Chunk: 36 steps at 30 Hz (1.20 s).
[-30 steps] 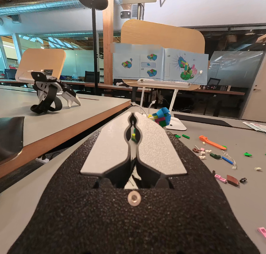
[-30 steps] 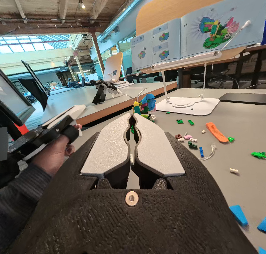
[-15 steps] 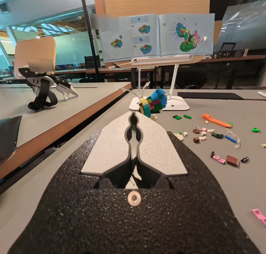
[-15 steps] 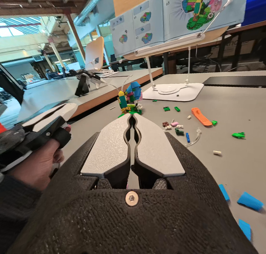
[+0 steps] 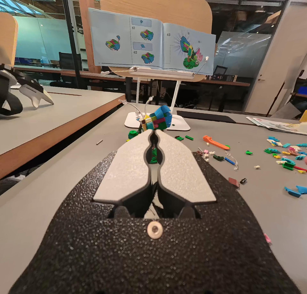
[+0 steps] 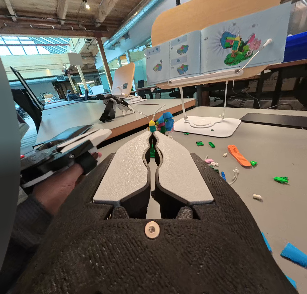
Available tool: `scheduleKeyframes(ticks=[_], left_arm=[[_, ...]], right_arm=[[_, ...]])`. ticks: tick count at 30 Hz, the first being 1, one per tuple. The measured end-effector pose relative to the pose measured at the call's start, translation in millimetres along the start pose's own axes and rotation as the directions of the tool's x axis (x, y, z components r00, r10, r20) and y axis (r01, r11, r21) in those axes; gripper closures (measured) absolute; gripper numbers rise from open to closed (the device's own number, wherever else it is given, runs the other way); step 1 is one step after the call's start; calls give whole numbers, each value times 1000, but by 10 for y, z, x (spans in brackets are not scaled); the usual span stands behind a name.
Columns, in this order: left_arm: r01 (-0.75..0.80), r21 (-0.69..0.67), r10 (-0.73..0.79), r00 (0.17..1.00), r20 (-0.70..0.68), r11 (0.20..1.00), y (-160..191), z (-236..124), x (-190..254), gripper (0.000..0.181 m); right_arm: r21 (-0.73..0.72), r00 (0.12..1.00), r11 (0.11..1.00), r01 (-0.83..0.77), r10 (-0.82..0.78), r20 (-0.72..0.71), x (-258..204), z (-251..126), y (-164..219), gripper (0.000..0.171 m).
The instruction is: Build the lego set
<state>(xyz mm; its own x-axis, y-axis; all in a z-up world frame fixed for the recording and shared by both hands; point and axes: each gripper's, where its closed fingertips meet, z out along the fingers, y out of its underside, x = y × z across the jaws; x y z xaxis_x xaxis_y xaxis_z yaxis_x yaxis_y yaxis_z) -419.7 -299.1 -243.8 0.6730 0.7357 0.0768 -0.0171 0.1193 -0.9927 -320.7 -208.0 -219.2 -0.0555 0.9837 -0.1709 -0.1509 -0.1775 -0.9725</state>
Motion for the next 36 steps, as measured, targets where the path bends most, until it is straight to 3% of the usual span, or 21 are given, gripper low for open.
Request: scheduleKeyframes(ticks=[6,14,26,36], left_arm=[[-9,25,9,1000,-24,1000,-26,-9,66,181],[97,75,-92,994,-64,992,-80,-28,61,181],[-124,97,127,991,-32,988,-89,-42,249,181],[-135,116,139,990,-26,984,-107,-53,255,181]], right_arm=[[71,996,997,-29,23,84,-101,-50,-124,171],[6,998,1000,5,-5,64,-60,15,4,171],[16,997,999,28,-29,69,-71,14,-17,171],[10,997,999,42,-42,58,-56,15,5,171]])
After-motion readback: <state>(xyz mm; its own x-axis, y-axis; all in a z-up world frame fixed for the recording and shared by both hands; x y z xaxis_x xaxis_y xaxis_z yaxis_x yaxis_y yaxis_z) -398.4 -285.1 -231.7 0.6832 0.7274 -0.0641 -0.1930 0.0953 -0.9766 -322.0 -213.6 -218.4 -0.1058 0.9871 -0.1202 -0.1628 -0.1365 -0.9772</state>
